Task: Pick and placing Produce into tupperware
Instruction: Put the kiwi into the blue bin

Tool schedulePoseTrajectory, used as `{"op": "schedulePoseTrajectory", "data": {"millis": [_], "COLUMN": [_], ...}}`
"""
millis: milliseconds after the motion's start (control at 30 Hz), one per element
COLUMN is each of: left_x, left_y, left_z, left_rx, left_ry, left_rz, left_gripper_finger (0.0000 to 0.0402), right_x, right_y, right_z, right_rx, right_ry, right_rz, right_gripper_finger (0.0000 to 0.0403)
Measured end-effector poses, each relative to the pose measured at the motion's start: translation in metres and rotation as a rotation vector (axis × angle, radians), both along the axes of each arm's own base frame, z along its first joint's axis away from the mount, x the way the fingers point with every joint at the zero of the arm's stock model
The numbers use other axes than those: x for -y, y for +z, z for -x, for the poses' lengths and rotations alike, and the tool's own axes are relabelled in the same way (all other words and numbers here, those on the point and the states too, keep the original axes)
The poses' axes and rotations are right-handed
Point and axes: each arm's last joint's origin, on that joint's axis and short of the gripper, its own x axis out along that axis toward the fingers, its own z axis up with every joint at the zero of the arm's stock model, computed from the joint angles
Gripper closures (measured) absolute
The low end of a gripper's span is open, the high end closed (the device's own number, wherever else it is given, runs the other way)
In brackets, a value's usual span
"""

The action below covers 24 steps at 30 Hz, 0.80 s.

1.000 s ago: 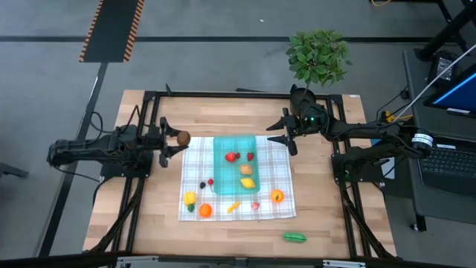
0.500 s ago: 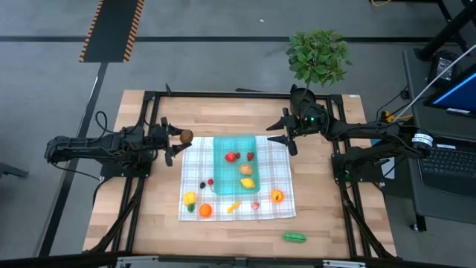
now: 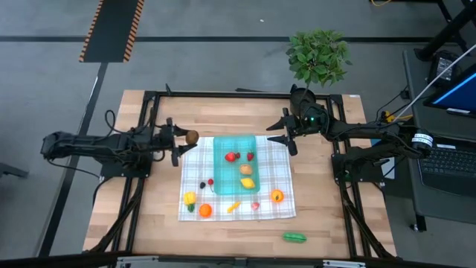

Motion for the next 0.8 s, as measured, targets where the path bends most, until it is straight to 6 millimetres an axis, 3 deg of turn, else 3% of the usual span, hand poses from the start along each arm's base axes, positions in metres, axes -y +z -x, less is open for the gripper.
{"op": "schedulePoseTrajectory", "data": {"millis": [200,400,800], "left_x": [-0.001,0.001,-0.006], "left_y": [0.002,0.005,0.0], "left_z": [-0.018,-0.036,-0.052], "left_rx": [-0.031,0.027,-0.007], "left_ry": [-0.001,-0.116,-0.111], "left_rz": [0.026,0.009,0.027], "left_gripper_finger": [0.017,0.017,0.017], "right_x": [0.0,0.0,0.0], "right_y": [0.0,0.0,0.0], "right_z": [0.0,0.0,0.0], "right_rx": [0.0,0.0,0.001], "right_ry": [0.0,0.0,0.002], "right_rz": [0.0,0.0,0.011], "right_gripper_finger": [0.0208,0.0208,0.0208]}}
